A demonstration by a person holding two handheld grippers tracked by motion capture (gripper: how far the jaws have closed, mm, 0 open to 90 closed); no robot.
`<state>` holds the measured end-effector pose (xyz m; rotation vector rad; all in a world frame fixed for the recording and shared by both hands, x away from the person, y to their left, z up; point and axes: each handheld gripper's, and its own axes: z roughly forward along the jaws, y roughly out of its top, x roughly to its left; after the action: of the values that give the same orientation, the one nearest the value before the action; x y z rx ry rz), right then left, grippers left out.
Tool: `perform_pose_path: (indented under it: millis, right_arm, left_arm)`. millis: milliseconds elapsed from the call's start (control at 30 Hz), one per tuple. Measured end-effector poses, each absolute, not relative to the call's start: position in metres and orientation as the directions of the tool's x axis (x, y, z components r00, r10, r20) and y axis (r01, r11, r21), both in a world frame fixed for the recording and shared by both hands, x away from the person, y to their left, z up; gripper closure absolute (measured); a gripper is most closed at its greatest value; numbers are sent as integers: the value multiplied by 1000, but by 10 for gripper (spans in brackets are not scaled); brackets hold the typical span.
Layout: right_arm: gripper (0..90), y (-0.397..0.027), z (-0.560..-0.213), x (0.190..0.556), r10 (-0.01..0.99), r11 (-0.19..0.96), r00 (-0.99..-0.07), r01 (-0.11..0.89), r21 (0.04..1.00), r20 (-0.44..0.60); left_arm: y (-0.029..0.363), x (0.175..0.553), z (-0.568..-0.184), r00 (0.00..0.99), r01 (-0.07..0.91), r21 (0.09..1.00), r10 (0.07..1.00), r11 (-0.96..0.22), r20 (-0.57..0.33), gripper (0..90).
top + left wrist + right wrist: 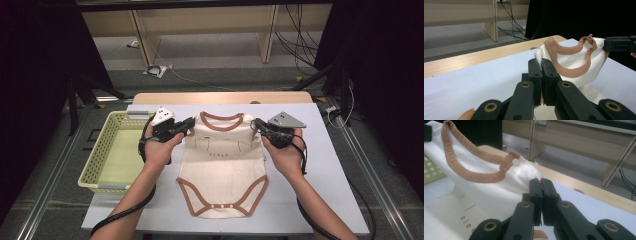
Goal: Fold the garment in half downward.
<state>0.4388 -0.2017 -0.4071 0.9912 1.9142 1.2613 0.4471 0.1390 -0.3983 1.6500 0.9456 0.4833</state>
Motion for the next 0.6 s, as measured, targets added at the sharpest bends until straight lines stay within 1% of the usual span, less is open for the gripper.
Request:
perform_pose_path:
  millis: [233,400,600]
  right_arm:
    - [886,-204,-407,436,849,259,-519,244,935,-100]
    - [886,-204,-407,434,848,258,-521,245,935,-97]
    - [886,-206,-407,432,847,257,-523,250,933,-94]
  left_arm:
    - [139,444,-396,601,329,942,785,-70,-152,871]
    - [139,439,-394,608,336,940,777,-65,-163,871]
    - [139,434,-395,612,336,938,777,-89,-146,871]
